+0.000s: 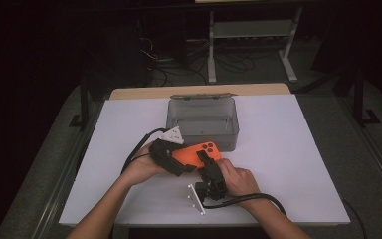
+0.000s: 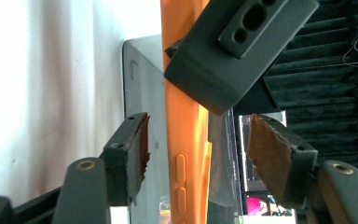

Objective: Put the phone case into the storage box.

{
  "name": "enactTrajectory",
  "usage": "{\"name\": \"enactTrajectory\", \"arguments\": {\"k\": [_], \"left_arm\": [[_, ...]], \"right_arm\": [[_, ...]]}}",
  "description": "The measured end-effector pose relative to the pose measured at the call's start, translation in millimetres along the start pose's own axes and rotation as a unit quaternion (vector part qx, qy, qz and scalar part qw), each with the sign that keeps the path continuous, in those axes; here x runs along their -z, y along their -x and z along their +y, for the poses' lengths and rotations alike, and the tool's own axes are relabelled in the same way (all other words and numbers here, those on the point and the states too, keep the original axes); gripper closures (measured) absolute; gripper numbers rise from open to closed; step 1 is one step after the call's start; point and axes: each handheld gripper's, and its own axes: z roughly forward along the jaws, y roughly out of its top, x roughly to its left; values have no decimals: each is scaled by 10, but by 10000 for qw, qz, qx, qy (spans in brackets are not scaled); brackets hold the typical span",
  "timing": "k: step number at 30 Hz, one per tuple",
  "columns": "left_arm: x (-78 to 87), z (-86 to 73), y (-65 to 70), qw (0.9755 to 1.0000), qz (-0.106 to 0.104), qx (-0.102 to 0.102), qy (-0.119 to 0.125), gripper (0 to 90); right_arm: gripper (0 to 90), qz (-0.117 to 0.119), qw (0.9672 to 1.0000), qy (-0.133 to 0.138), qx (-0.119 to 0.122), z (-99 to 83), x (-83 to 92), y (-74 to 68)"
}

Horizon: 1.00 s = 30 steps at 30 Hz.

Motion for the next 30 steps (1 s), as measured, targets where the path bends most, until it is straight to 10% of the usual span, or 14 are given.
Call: {"name": "enactTrajectory", "arguments": {"k": [30], "left_arm": [[-8,3,14,10000,-18,-3,-1,166]], "right_arm": [[538,-35,9999,12,145,21,12,-20]]}}
